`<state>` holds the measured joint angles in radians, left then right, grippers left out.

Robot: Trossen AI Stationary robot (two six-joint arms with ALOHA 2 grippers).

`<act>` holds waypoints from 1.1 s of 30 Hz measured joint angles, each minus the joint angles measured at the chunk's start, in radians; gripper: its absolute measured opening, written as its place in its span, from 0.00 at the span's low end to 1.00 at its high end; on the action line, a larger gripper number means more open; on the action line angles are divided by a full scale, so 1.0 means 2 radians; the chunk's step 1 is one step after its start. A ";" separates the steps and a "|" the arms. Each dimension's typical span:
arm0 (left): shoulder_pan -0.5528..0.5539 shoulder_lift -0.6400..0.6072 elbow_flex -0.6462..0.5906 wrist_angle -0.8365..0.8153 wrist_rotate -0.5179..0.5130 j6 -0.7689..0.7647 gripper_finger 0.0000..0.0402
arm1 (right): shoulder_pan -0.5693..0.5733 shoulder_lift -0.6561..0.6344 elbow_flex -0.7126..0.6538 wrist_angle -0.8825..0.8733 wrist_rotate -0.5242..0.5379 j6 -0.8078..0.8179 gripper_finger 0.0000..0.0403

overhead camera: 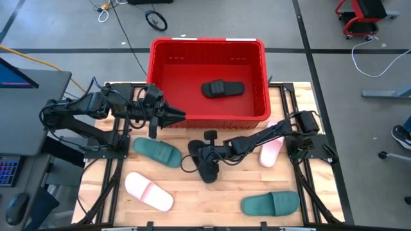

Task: Pick and place slides into bin
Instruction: Put the black slide into the red bin

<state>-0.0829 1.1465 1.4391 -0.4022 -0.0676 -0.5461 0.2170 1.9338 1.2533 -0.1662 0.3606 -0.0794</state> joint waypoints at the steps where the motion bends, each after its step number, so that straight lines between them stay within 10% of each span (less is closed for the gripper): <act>1: 0.000 0.000 0.000 0.000 0.000 -0.008 0.27 | 0.003 -0.009 0.000 -0.002 0.003 -0.004 0.05; 18: 0.001 0.009 0.000 -0.114 0.010 -0.133 0.27 | 0.050 -0.313 0.000 -0.018 -0.044 -0.232 0.02; 33: 0.027 0.102 0.000 -0.104 0.074 -0.187 0.43 | 0.049 -0.319 0.000 -0.084 0.056 -0.478 0.03</act>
<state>-0.0293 1.3502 1.4384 -0.6102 0.0794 -0.9194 0.3158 1.2957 1.2533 -0.3344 0.4722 -1.0350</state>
